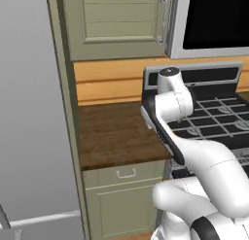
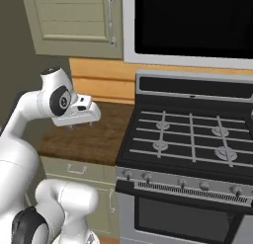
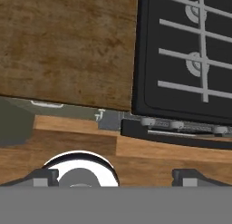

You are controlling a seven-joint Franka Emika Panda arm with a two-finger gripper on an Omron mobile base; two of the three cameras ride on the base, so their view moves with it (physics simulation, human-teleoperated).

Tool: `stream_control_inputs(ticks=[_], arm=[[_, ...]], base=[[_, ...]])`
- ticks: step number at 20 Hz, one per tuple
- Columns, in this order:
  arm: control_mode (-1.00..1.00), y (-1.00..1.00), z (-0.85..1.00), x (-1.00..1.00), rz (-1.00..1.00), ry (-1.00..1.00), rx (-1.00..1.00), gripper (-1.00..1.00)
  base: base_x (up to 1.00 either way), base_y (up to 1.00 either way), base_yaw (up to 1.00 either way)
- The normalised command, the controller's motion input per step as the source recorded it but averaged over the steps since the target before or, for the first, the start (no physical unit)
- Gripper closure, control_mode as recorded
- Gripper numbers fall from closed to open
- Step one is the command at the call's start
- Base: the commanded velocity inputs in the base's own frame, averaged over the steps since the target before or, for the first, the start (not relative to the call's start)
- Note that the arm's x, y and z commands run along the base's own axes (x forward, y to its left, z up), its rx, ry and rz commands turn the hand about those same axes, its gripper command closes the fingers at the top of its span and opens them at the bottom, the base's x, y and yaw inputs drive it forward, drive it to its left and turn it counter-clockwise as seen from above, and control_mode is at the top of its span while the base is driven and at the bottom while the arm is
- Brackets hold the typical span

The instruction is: Take a straw from the drawer in front and place it inside the glass cup on the dining counter.

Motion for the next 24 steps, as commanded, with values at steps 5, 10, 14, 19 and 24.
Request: stream_control_inputs(ticks=[5, 10, 14, 19, 24], arm=[[1.0, 0.0, 0.0, 0.0, 0.0, 0.0, 0.0, -1.0], [-1.0, 0.12, -0.14, 0.0, 0.0, 0.0, 0.01, -1.0], [-1.0, 0.96, -0.51, -0.17, 0.19, 0.0, -0.06, -1.0], [-1.0, 1.0, -0.91, -0.21, 0.45, 0.0, -0.28, -1.0], [-1.0, 1.0, -1.0, -0.1, 0.44, 0.0, -0.34, -1.0]], base=[[0.0, -0.79, 0.0], [0.0, -0.23, 0.0], [0.0, 0.0, 0.0], [0.0, 0.0, 0.0], [0.0, 0.0, 0.0]])
